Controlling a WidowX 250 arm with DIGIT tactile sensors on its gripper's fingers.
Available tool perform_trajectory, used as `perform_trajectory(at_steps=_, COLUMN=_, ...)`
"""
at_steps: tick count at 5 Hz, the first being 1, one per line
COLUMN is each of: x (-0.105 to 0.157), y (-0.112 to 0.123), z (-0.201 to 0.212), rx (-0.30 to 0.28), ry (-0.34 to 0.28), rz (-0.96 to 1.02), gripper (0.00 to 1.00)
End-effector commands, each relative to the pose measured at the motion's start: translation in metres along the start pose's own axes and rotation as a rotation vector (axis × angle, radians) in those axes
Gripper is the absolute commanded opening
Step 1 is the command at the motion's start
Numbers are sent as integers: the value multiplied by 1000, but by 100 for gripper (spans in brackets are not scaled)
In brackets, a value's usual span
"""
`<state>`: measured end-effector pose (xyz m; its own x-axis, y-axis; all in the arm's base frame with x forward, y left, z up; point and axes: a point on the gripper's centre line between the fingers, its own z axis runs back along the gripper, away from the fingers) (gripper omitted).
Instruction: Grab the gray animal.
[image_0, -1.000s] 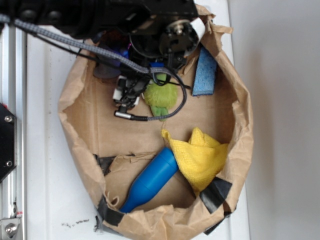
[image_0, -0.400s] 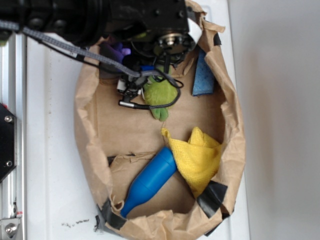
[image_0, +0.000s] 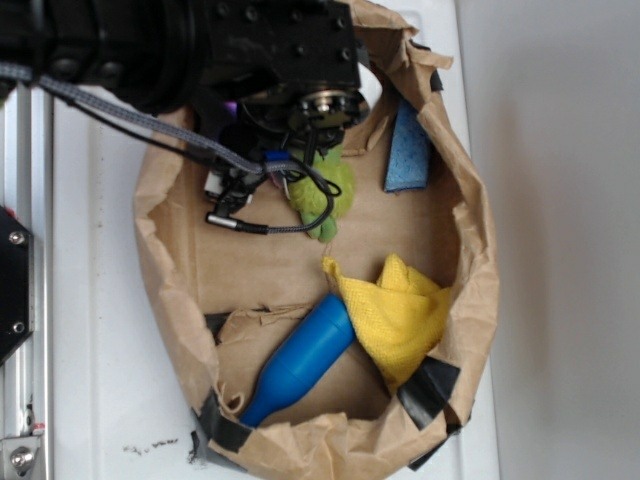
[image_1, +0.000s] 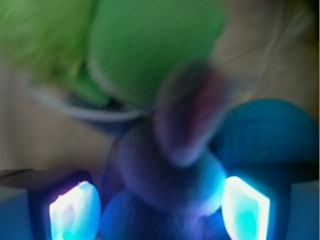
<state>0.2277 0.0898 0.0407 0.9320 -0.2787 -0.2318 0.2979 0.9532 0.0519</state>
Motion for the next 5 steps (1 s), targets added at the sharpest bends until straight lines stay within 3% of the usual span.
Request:
perform_trajectory(at_steps=1, x=-4, y=-19, z=24, rx=-50, ry=-29, rz=-46, gripper=100)
perform_trajectory(at_steps=4, x=11, y=-18, z=20, rx=-45, ry=-30, rz=-9, gripper=100)
perform_trajectory(at_steps=5, x=17, y=-19, z=12, rx=-20, ry=-36, rz=-1, gripper=100)
